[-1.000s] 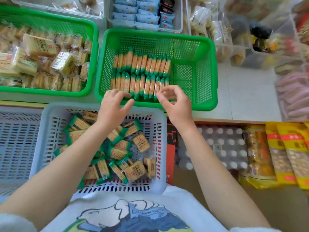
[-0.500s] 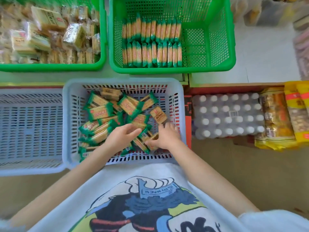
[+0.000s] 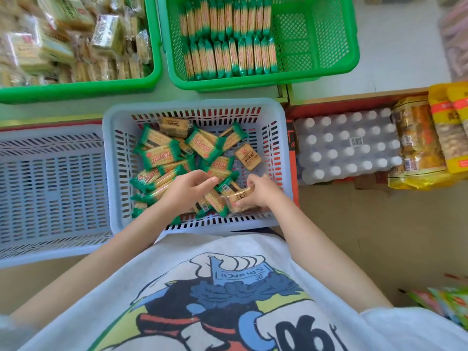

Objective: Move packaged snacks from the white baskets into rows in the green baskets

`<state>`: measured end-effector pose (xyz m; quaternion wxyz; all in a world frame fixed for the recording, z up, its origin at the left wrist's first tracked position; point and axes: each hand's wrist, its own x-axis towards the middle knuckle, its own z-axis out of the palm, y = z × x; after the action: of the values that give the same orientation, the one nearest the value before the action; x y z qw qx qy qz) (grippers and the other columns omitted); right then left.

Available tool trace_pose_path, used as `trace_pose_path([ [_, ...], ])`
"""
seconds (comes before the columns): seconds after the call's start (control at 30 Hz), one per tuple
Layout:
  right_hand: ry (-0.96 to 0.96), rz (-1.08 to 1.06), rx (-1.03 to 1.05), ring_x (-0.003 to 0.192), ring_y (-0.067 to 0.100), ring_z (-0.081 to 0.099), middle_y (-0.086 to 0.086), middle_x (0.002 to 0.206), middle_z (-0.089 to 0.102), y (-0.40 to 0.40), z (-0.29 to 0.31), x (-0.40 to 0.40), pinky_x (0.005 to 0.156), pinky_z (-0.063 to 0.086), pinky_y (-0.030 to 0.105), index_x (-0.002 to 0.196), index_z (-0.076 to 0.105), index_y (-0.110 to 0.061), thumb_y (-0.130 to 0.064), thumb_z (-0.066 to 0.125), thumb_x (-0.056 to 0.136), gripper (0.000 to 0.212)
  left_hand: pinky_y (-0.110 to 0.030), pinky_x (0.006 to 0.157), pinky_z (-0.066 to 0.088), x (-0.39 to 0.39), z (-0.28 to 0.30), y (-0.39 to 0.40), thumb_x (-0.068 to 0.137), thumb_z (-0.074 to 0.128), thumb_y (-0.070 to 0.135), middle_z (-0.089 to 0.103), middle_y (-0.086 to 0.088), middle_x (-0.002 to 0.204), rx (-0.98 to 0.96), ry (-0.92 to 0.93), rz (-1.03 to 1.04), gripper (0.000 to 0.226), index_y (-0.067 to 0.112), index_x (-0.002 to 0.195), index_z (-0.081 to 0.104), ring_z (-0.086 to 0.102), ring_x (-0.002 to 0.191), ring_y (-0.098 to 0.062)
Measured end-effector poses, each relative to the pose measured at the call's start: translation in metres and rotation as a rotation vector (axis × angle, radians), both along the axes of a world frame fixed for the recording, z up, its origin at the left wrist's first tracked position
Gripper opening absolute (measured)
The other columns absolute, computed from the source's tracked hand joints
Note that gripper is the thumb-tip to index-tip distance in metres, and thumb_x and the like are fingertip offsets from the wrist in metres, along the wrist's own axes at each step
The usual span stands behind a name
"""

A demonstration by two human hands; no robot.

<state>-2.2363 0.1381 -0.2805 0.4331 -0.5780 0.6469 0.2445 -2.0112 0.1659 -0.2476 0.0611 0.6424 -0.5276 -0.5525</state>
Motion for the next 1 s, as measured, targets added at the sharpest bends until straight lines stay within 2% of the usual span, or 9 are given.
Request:
trace_pose_path([
  [0.07, -0.053, -0.033, 0.006, 0.081, 0.018, 0.050, 0.006, 0.111, 0.054, 0.005, 0.004, -0.006, 0.063, 0.040, 0.033, 0.093, 0.046, -0.024, -0.051, 0.084, 0.072, 0.051, -0.026, 0.068, 0.048, 0.002, 0.004, 0.000, 0.098, 0.049, 0.055, 0.068, 0.011, 0.103, 0.001, 0.008, -0.001, 0.042, 0.023, 0.121, 0.064, 0.063, 0.091, -0.007],
  [0.2, -0.234, -0.291, -0.081, 0.076, 0.020, 0.051, 0.005, 0.089, 0.057, 0.013, 0.023, -0.012, 0.064, 0.040, 0.036, 0.086, 0.040, -0.021, -0.045, 0.082, 0.077, 0.049, -0.028, 0.066, 0.049, 0.002, 0.011, -0.004, 0.097, 0.051, 0.057, 0.068, 0.011, 0.104, 0.024, 0.060, 0.049, 0.038, 0.027, 0.117, 0.064, 0.065, 0.093, -0.009],
  [0.3, -0.501, -0.525, -0.124, 0.085, 0.027, 0.063, 0.014, 0.096, 0.065, 0.012, 0.049, -0.009, 0.076, 0.054, 0.045, 0.090, 0.047, -0.015, -0.047, 0.081, 0.078, 0.048, -0.034, 0.082, 0.056, -0.005, 0.019, -0.011, 0.093, 0.055, 0.060, 0.065, 0.009, 0.119, 0.124, 0.183, 0.132, 0.039, 0.032, 0.120, 0.058, 0.065, 0.105, -0.010],
  [0.4, -0.771, -0.646, -0.081, 0.095, 0.024, 0.067, 0.011, 0.102, 0.069, 0.007, 0.077, -0.001, 0.090, 0.052, 0.044, 0.096, 0.055, -0.015, -0.038, 0.079, 0.083, 0.036, -0.047, 0.101, 0.052, -0.014, 0.030, -0.020, 0.082, 0.062, 0.069, 0.062, -0.003, 0.132, 0.349, 0.489, 0.263, 0.063, 0.029, 0.131, 0.052, 0.065, 0.115, -0.023],
  [0.53, -0.870, -0.635, -0.084, 0.099, 0.020, 0.067, 0.016, 0.115, 0.068, -0.001, 0.099, 0.012, 0.091, 0.054, 0.042, 0.111, 0.057, -0.012, -0.032, 0.074, 0.089, 0.034, -0.041, 0.085, 0.058, -0.023, 0.048, -0.027, 0.090, 0.059, 0.054, 0.073, -0.003, 0.115, 0.400, 0.758, 0.355, 0.047, 0.026, 0.128, 0.059, 0.072, 0.103, -0.023],
  [0.67, -0.917, -0.688, -0.101, 0.101, 0.025, 0.068, 0.006, 0.108, 0.070, -0.013, 0.097, 0.015, 0.090, 0.056, 0.042, 0.113, 0.058, -0.018, -0.037, 0.069, 0.093, 0.030, -0.047, 0.094, 0.055, -0.018, 0.049, -0.033, 0.096, 0.056, 0.045, 0.069, -0.010, 0.124, 0.356, 0.805, 0.466, 0.039, 0.019, 0.125, 0.063, 0.069, 0.111, -0.029],
  [0.8, -0.725, -0.912, -0.275, 0.097, 0.025, 0.069, 0.009, 0.112, 0.063, -0.040, 0.080, 0.001, 0.081, 0.061, 0.036, 0.106, 0.059, -0.017, -0.027, 0.058, 0.101, 0.012, -0.045, 0.093, 0.054, -0.003, 0.039, -0.033, 0.097, 0.057, 0.042, 0.068, -0.008, 0.124, 0.303, 0.738, 0.628, 0.035, 0.018, 0.123, 0.060, 0.069, 0.109, -0.026],
  [0.9, -0.447, -0.785, -0.318, 0.106, 0.024, 0.065, 0.006, 0.114, 0.063, -0.057, 0.045, -0.010, 0.090, 0.058, 0.040, 0.103, 0.059, -0.018, -0.023, 0.058, 0.098, 0.007, -0.042, 0.088, 0.056, 0.004, 0.028, -0.027, 0.099, 0.057, 0.040, 0.069, -0.011, 0.124, 0.293, 0.700, 0.736, 0.031, 0.018, 0.120, 0.062, 0.068, 0.105, -0.026],
  [1.0, -0.306, -0.556, -0.275, 0.101, 0.017, 0.055, 0.001, 0.121, 0.058, -0.070, 0.019, -0.002, 0.084, 0.049, 0.033, 0.125, 0.055, -0.012, -0.025, 0.062, 0.097, 0.031, -0.041, 0.083, 0.058, 0.006, 0.018, -0.019, 0.099, 0.057, 0.038, 0.069, -0.012, 0.126, 0.293, 0.681, 0.842, 0.027, 0.019, 0.118, 0.063, 0.069, 0.103, -0.025],
])
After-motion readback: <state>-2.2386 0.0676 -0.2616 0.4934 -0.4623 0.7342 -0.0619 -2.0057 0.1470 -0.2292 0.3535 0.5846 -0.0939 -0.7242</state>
